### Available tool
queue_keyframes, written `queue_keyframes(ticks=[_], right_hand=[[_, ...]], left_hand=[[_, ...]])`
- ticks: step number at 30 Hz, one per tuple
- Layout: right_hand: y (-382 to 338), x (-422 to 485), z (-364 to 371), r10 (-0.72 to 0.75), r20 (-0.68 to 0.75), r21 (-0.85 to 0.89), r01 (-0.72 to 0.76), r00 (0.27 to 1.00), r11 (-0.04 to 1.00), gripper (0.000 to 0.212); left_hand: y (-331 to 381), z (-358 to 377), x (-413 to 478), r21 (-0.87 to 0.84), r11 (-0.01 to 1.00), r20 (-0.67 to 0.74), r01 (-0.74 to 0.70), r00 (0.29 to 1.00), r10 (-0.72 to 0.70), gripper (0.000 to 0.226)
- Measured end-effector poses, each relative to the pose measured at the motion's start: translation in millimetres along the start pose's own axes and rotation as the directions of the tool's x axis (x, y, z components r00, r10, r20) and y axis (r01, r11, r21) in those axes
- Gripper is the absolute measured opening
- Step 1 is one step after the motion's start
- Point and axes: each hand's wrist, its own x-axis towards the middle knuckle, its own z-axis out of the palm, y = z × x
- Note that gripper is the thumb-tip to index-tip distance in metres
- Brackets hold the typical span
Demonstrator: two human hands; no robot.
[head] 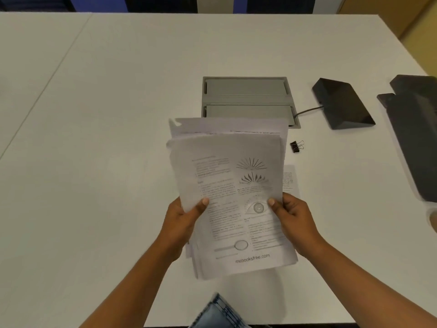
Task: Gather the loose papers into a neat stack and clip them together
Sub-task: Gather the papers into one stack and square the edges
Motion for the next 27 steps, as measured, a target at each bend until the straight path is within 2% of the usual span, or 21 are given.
queue_keyframes(ticks=[2,4,5,7,8,10,12,14,16,18,21,24,27], right_hand=[[2.5,0.6,-0.4,0.070,0.066,0.061,-0.074,0.995,0.995,0.022],[8.1,2.0,-4.2,0.136,0.120,0.056,-0.143,0.983,0.988,0.024],[11.7,3.2,-6.9,0.161,0.095,0.016,-0.163,0.982,0.987,0.024],[25.8,9.2,-18.0,0.153,-0.088,-0.216,-0.169,0.984,0.962,0.024],[35.9,13.0,-25.8,0.119,-0.189,-0.391,-0.186,0.975,0.901,0.030],[56.6,19.8,-39.7,0.103,-0.311,-0.659,-0.292,0.945,0.693,0.058],[71.7,26.0,-46.2,0.199,-0.410,-0.713,-0.449,0.890,0.538,0.081],[78.3,29.1,-40.1,0.327,-0.474,-0.680,-0.576,0.817,0.454,0.098],[84.0,28.9,-31.9,0.373,-0.491,-0.699,-0.611,0.788,0.372,0.103],[88.2,28.3,-26.3,0.354,-0.496,-0.730,-0.601,0.793,0.324,0.101],[90.5,32.7,-28.8,0.398,-0.516,-0.656,-0.649,0.758,0.386,0.105],[94.5,35.6,-39.2,0.465,-0.495,-0.490,-0.677,0.734,0.549,0.105],[99.1,30.4,-47.3,0.461,-0.470,-0.405,-0.648,0.753,0.646,0.079]], left_hand=[[-3.9,-2.5,-2.9,0.026,0.999,0.015,0.036,0.999,-0.036,0.032],[-6.7,-7.5,-7.0,0.029,0.999,-0.021,0.037,0.999,-0.037,0.026],[-7.9,-11.8,-9.0,0.029,0.999,-0.045,0.042,0.998,-0.040,0.023],[-11.1,-24.1,-12.8,0.024,0.998,-0.082,0.063,0.995,-0.061,0.023],[-12.6,-31.3,-15.0,0.020,0.997,-0.100,0.075,0.992,-0.072,0.023],[-15.1,-45.9,-18.9,0.016,0.995,-0.145,0.097,0.985,-0.094,0.023],[-17.9,-58.9,-22.8,0.004,0.993,-0.186,0.115,0.976,-0.112,0.027],[-19.3,-71.3,-27.6,-0.006,0.993,-0.213,0.122,0.970,-0.120,0.036],[-19.5,-79.9,-31.9,-0.011,0.993,-0.235,0.115,0.965,-0.114,0.053],[-21.0,-85.0,-34.2,-0.018,0.994,-0.259,0.110,0.959,-0.111,0.054],[-24.1,-87.2,-33.6,-0.037,0.993,-0.290,0.108,0.950,-0.114,0.029],[-25.7,-86.3,-32.5,-0.046,0.993,-0.297,0.110,0.947,-0.119,0.024],[-28.1,-86.1,-31.8,-0.046,0.993,-0.304,0.107,0.946,-0.116,0.024]])
